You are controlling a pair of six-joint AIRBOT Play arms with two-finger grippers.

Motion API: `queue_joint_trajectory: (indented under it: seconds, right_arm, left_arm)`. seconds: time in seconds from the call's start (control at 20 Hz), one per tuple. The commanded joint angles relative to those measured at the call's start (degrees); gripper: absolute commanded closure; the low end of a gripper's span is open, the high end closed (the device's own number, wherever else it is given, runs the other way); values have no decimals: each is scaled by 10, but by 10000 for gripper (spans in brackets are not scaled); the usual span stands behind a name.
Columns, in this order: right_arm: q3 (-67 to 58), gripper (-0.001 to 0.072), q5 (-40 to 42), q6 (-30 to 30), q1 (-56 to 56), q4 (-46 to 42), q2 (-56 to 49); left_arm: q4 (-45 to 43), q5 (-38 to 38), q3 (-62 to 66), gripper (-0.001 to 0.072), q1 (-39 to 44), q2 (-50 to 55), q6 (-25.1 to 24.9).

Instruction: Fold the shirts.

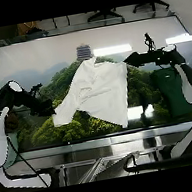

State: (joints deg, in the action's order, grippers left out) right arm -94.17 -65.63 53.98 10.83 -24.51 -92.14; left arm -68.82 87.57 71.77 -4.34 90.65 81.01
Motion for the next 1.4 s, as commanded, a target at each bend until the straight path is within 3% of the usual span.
queue_joint_trajectory:
  seconds: [0.0, 0.1, 0.25, 0.35, 0.4, 0.45, 0.6, 1.0, 1.05, 1.1, 1.15, 1.2, 1.35]
  right_arm:
    - [-7, 347, -90, 37, 42, -12, 22]
    - [11, 347, -147, 75, 80, -60, 49]
    - [154, 347, -166, 84, 115, -117, 135]
    - [287, 343, -141, 83, 118, -131, 209]
    - [358, 298, -122, 82, 113, -131, 249]
    - [417, 206, -98, 82, 102, -132, 281]
    - [555, 198, -17, 82, 40, -125, 343]
    - [604, 224, 111, 116, -167, -91, 296]
    - [604, 365, 111, 114, -177, -78, 290]
    - [603, 485, 110, 103, -185, -64, 290]
    - [601, 582, 105, 94, -189, -49, 294]
    - [596, 675, 97, 88, -188, -38, 303]
    - [529, 693, 54, 91, -145, -40, 366]
  left_arm:
    - [-6, -16, -10, 25, 0, -22, -2]
    - [-7, -19, 28, 25, 0, -23, -5]
    - [-6, -45, 62, 25, 1, -23, -16]
    - [-5, -72, 50, 26, 2, -23, -17]
    - [-5, -86, 37, 26, 2, -22, -20]
    - [-2, -101, 19, 26, 1, -22, -26]
    - [29, -139, -50, 26, 2, -22, -44]
    - [45, -202, -118, 60, 2, -21, -66]
    - [45, -208, -118, 288, 2, -21, -66]
    - [45, -212, -118, 583, 2, -21, -66]
    - [48, -216, -118, 690, 2, -21, -67]
    - [66, -219, -116, 691, 2, -22, -71]
    - [180, -205, -80, 694, -16, -48, -103]
